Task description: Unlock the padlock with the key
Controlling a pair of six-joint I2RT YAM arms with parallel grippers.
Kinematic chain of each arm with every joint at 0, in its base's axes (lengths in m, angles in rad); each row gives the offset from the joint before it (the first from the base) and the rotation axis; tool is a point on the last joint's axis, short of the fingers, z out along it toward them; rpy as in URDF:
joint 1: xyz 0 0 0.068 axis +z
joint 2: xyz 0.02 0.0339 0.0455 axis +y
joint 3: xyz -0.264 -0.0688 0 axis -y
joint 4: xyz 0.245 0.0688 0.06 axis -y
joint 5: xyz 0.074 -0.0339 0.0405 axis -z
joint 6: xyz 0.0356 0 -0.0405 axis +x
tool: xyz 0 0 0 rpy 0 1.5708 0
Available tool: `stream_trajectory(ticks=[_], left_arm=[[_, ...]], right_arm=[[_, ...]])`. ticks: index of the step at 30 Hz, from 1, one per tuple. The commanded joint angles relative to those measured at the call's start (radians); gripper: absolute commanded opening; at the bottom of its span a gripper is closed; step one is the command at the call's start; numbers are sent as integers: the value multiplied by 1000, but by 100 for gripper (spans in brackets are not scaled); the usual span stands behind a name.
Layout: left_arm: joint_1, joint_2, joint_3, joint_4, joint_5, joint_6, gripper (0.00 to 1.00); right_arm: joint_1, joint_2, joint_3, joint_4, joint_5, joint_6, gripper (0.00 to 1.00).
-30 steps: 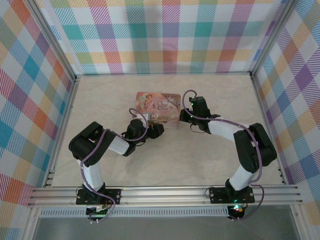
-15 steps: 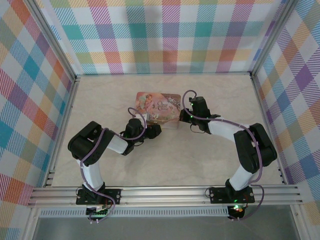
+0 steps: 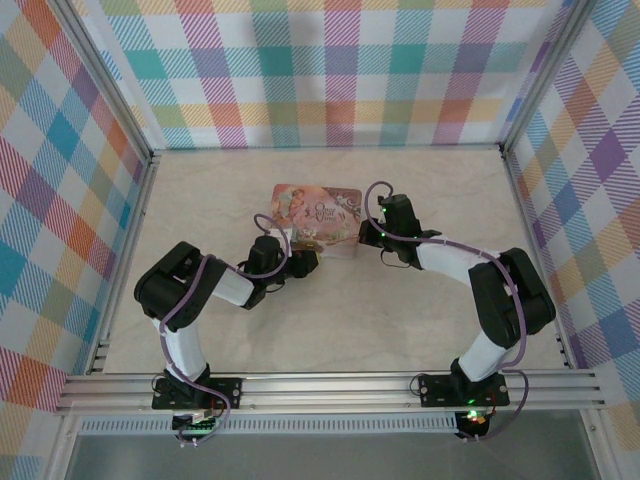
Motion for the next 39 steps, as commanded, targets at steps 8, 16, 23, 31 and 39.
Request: stream_trajectory(ticks=[8,16,23,31,39], left_arm=[[27,-56,30,-231,65,58,14],[27,-51,8,-167,36,38,27],[28,26,38,-42,50,-12,35],[21,68,50,45,62,-44,36],[20,63,50,-5,66,-29,22]], right_arm=[[7,-7,4,18,-5,-8,0],[8,14,20,32,-26,2,0],[11,5,9,35,-34,7,0],[18,12,6,40,-33,10,0],[20,6,3,36,-26,8,0]])
